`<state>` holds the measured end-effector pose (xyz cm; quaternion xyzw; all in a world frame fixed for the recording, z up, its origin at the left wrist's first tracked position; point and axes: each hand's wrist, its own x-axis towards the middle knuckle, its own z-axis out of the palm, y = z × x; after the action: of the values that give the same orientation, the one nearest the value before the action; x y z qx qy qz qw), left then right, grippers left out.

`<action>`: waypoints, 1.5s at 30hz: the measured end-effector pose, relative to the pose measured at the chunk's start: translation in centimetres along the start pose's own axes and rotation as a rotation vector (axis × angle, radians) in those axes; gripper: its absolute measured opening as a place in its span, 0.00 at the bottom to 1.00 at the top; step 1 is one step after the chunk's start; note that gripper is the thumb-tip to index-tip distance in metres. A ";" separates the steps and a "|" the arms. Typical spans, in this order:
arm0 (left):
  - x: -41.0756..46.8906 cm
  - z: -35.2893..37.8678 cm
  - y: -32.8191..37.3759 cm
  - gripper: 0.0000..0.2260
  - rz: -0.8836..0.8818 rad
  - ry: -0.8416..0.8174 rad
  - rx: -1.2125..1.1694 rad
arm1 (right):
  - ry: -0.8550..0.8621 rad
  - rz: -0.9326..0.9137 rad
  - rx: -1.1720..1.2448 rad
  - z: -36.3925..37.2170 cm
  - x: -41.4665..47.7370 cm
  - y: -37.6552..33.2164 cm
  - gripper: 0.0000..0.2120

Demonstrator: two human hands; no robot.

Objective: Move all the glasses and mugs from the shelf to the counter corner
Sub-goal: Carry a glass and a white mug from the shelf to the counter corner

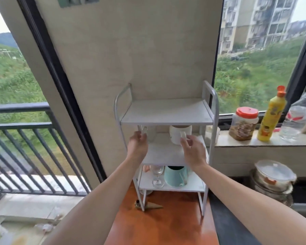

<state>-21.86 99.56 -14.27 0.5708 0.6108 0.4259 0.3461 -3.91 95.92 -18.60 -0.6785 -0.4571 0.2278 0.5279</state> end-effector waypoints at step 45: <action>-27.1 11.2 1.7 0.16 -0.056 -0.518 -0.630 | 0.175 0.300 0.503 -30.0 -27.1 8.8 0.19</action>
<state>-8.08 74.06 -18.89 0.5083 0.3582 0.4247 0.6580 10.22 57.11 -21.27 -0.6035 -0.2337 0.3501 0.6772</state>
